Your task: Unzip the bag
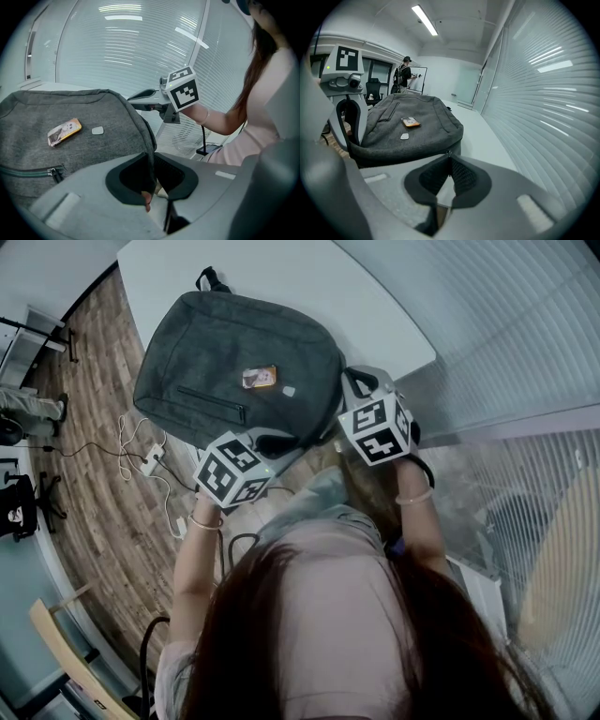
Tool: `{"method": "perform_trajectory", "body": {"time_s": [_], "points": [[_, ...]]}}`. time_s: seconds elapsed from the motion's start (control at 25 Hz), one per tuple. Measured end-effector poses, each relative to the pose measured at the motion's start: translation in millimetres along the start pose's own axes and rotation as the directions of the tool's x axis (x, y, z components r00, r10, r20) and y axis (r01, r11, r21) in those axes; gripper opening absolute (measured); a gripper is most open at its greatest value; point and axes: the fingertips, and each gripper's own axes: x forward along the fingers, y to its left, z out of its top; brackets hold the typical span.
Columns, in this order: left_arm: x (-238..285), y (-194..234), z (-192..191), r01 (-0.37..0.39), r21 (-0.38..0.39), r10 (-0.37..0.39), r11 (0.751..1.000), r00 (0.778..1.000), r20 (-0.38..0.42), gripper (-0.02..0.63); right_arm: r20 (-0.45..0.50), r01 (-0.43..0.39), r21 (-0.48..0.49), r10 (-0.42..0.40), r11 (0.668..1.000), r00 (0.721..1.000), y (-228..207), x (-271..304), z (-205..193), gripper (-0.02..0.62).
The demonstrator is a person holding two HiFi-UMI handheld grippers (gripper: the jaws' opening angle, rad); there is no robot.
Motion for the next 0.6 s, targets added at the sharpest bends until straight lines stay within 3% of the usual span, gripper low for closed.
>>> {"method": "perform_trajectory", "body": {"time_s": [0.6], "points": [[0.6, 1.0, 0.0, 0.038, -0.014, -0.038, 0.999, 0.999, -0.008, 0.061, 0.07, -0.173, -0.066, 0.177, 0.983, 0.982, -12.1, 18.1, 6.2, 0.012]]}}
